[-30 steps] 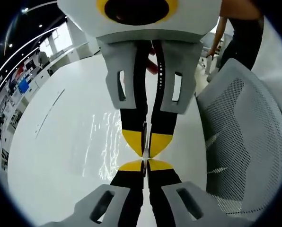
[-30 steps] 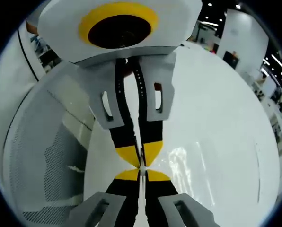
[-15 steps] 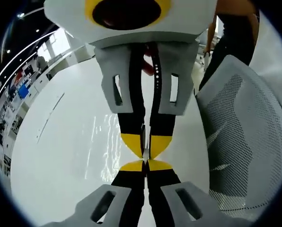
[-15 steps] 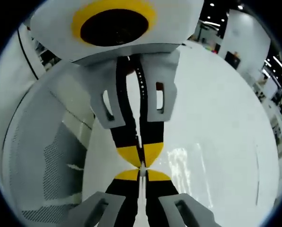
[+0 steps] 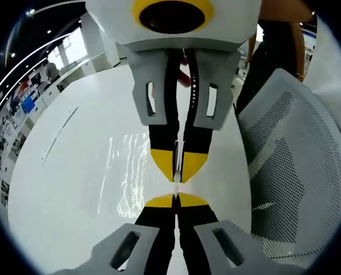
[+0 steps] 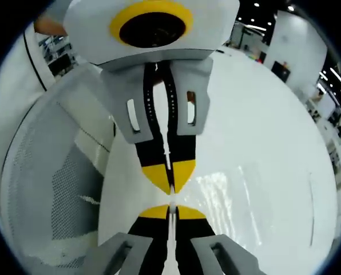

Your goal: Open the resealable bag by pulling the two sides of the seal apart until the entire bag opening is separated and visibly accessible.

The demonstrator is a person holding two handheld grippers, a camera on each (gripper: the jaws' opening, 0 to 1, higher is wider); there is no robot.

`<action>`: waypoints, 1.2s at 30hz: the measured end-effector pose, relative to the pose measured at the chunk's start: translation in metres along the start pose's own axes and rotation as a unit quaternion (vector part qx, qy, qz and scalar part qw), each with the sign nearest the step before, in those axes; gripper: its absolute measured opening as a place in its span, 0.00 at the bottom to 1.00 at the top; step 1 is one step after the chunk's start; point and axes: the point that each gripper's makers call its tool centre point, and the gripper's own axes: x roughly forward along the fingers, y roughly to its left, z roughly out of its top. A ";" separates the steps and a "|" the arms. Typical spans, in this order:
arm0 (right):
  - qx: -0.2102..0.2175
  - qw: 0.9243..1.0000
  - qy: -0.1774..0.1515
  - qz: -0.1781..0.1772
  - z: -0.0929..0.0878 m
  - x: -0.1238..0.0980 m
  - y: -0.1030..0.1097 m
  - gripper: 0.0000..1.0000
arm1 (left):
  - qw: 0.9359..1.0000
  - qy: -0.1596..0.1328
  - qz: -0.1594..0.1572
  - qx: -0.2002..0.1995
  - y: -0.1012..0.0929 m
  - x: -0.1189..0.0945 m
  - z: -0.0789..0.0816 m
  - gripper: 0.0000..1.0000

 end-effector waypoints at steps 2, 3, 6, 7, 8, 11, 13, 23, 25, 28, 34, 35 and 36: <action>0.000 1.000 0.002 -0.002 -0.003 -0.002 -0.001 0.00 | 1.000 0.000 0.000 -0.002 0.001 -0.001 -0.001 0.00; 0.001 1.000 0.002 -0.002 -0.004 -0.003 -0.002 0.00 | 1.000 0.001 0.000 -0.002 0.002 -0.001 -0.001 0.00; 0.004 1.000 0.003 -0.004 -0.009 -0.005 -0.003 0.00 | 1.000 0.001 0.002 -0.002 0.004 -0.002 -0.002 0.00; 0.004 1.000 0.004 -0.005 -0.009 -0.005 -0.003 0.00 | 1.000 0.002 0.002 -0.002 0.004 -0.002 -0.003 0.00; 0.006 1.000 0.005 -0.005 -0.012 -0.006 -0.004 0.00 | 1.000 0.002 0.002 -0.003 0.004 -0.003 -0.003 0.00; 0.009 1.000 0.007 -0.006 -0.016 -0.008 -0.004 0.00 | 1.000 0.003 0.002 -0.005 0.005 -0.004 -0.005 0.00; 0.011 1.000 0.007 -0.006 -0.018 -0.008 -0.004 0.00 | 1.000 0.003 0.004 -0.004 0.005 -0.004 -0.006 0.00; 0.015 1.000 0.011 -0.009 -0.028 -0.009 -0.003 0.00 | 1.000 0.007 0.002 -0.008 0.004 -0.005 -0.010 0.00; 0.017 1.000 0.013 -0.010 -0.033 -0.010 -0.003 0.00 | 1.000 0.008 0.003 -0.008 0.005 -0.006 -0.012 0.00; 0.024 1.000 0.009 -0.011 -0.035 -0.012 -0.003 0.00 | 1.000 0.008 0.003 -0.011 0.006 -0.007 -0.013 0.00; 0.028 0.999 0.017 -0.015 -0.044 -0.015 -0.004 0.00 | 1.000 0.009 0.004 -0.012 0.006 -0.007 -0.014 0.00; 0.027 0.999 0.017 -0.016 -0.045 -0.016 -0.004 0.00 | 1.000 0.010 0.004 -0.012 0.006 -0.007 -0.015 0.00; 0.029 0.999 0.018 -0.016 -0.047 -0.016 -0.004 0.00 | 1.000 0.009 0.004 -0.013 0.007 -0.007 -0.015 0.00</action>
